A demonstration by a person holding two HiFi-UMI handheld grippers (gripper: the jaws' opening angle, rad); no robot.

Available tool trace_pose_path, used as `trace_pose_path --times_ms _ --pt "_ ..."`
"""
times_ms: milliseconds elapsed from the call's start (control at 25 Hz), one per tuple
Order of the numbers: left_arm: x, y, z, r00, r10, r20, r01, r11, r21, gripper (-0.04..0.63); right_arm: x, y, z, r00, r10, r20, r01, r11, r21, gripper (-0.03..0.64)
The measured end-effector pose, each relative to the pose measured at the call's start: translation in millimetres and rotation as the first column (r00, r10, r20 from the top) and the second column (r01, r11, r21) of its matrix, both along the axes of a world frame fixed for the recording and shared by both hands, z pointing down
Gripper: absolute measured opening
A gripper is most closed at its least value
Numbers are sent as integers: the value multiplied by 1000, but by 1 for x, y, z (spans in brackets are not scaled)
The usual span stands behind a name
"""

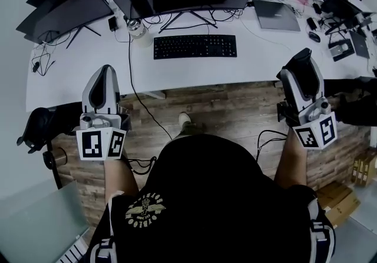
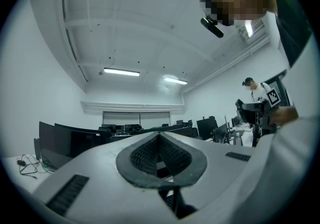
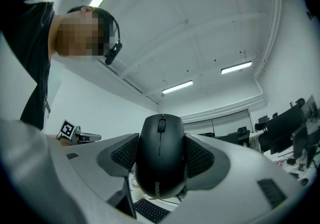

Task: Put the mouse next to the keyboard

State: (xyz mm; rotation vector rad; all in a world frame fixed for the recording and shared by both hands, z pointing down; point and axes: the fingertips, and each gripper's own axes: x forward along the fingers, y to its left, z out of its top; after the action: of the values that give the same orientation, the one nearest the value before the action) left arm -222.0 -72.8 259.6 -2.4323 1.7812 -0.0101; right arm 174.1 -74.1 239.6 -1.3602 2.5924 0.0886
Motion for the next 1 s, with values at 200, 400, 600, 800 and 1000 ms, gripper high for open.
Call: trace_pose_path --times_ms 200,400,600,800,1000 --pt "-15 -19 -3 1000 13 3 -13 1000 7 2 -13 -14 -1 1000 11 10 -11 1000 4 284" --pt "-29 -36 -4 1000 29 5 -29 999 13 2 -27 -25 -2 1000 26 17 -27 1000 9 284" --pt "-47 -54 -5 999 42 2 -42 999 15 2 -43 -37 -3 999 43 18 -44 999 9 284" --pt "-62 -75 0 998 69 -9 -69 998 12 2 -60 -48 -5 998 69 7 -69 998 12 285" --pt "-70 -93 11 995 97 -22 -97 995 1 2 -67 -52 -2 995 102 -21 -102 995 3 284"
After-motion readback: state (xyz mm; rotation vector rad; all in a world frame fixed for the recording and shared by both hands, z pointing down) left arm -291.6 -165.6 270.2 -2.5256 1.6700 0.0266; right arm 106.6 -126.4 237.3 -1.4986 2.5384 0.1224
